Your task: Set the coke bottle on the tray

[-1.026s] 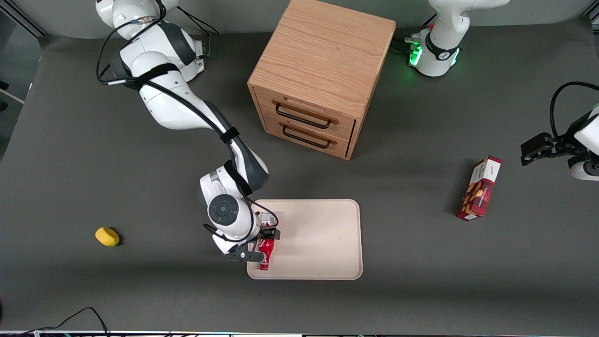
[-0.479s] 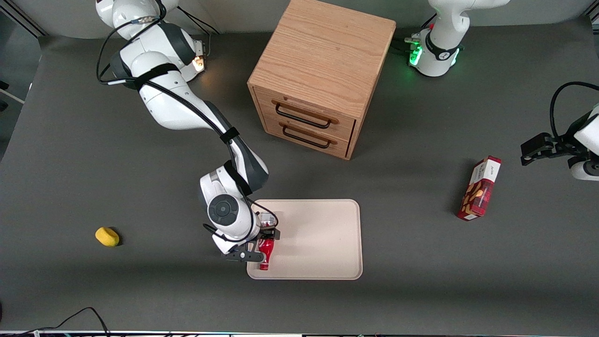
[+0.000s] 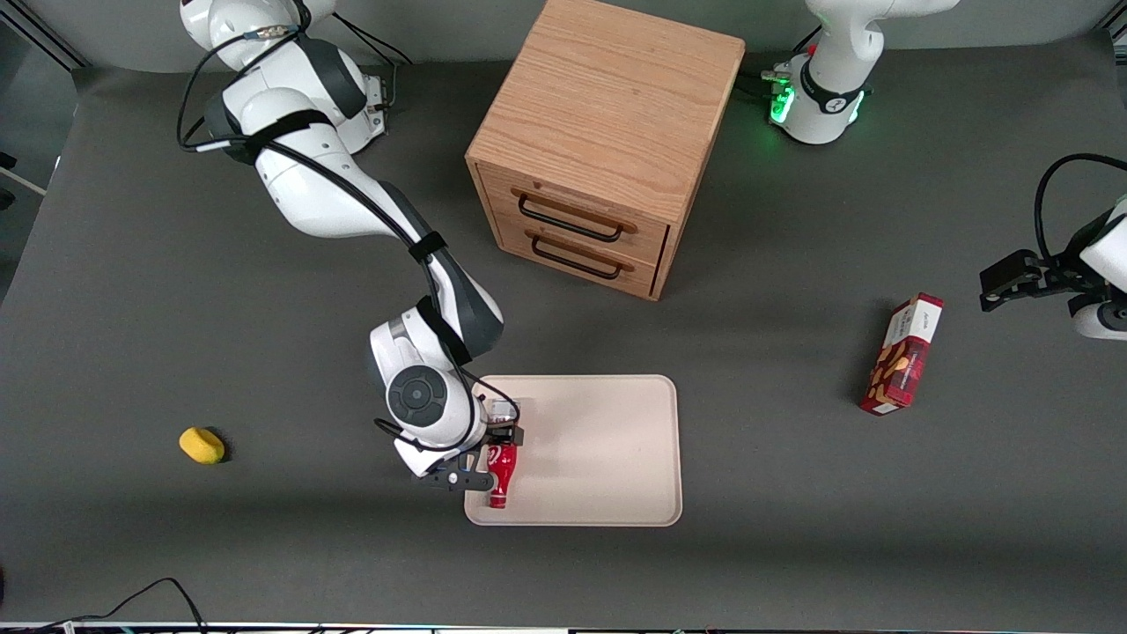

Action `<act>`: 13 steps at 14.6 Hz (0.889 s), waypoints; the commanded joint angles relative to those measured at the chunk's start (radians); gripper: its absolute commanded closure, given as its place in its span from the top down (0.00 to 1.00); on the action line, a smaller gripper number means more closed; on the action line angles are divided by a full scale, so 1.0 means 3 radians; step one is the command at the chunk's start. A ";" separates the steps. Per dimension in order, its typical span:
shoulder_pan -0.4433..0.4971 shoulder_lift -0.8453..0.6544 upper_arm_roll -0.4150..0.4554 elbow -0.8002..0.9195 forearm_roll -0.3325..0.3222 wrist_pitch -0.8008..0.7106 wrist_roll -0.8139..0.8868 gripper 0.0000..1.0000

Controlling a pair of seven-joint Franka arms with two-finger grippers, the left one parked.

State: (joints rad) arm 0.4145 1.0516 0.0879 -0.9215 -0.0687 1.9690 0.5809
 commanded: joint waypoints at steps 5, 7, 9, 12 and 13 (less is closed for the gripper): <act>-0.0001 -0.0651 -0.0012 -0.0093 0.0152 -0.0748 0.0185 1.00; -0.0027 -0.0911 -0.0012 -0.0190 0.0223 -0.1034 0.0216 1.00; -0.0123 -0.1279 -0.0012 -0.0465 0.0280 -0.1214 0.0171 1.00; -0.0277 -0.1969 -0.0007 -0.1216 0.0290 -0.1184 0.0110 1.00; -0.0323 -0.2174 -0.0007 -0.1431 0.0290 -0.1169 0.0008 1.00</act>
State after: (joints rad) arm 0.3497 0.5933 0.0858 -1.1016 -0.0059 1.5877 0.6162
